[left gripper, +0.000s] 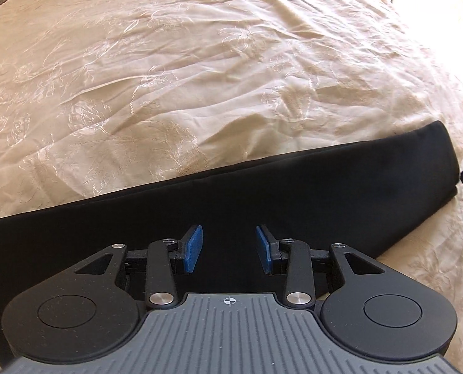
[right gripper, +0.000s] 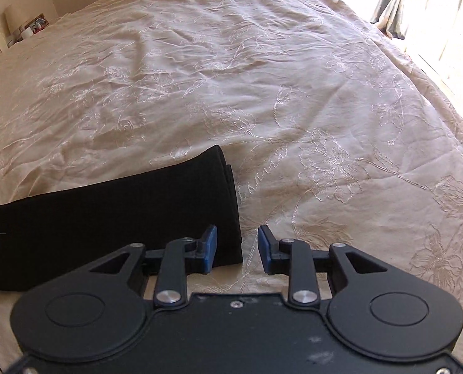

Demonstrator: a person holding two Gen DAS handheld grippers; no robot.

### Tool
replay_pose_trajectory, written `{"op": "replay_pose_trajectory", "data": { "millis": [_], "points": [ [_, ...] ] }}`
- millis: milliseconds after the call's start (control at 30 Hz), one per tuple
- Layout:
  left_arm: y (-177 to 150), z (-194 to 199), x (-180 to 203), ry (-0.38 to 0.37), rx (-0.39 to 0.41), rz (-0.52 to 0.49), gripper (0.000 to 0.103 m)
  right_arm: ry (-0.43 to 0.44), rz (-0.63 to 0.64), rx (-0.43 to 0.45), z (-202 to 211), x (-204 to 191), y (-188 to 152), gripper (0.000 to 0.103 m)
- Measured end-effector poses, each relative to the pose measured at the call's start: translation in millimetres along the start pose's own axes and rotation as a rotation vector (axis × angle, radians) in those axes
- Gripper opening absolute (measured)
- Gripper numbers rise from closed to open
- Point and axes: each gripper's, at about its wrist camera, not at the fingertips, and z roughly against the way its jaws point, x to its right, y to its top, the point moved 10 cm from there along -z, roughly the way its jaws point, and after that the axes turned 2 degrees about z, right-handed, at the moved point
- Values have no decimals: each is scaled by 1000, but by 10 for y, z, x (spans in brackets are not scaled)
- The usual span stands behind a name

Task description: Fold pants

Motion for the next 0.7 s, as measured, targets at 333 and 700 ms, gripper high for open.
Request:
{"op": "replay_pose_trajectory", "data": {
  "millis": [333,700],
  "points": [
    [111,-299,-154,57,-50,1,36,119,-35,-65,-72,-87,77,4],
    [237,-177,-57,96,-26,-60,37,125,-249,-107,-17,249,-123,14]
  ]
}}
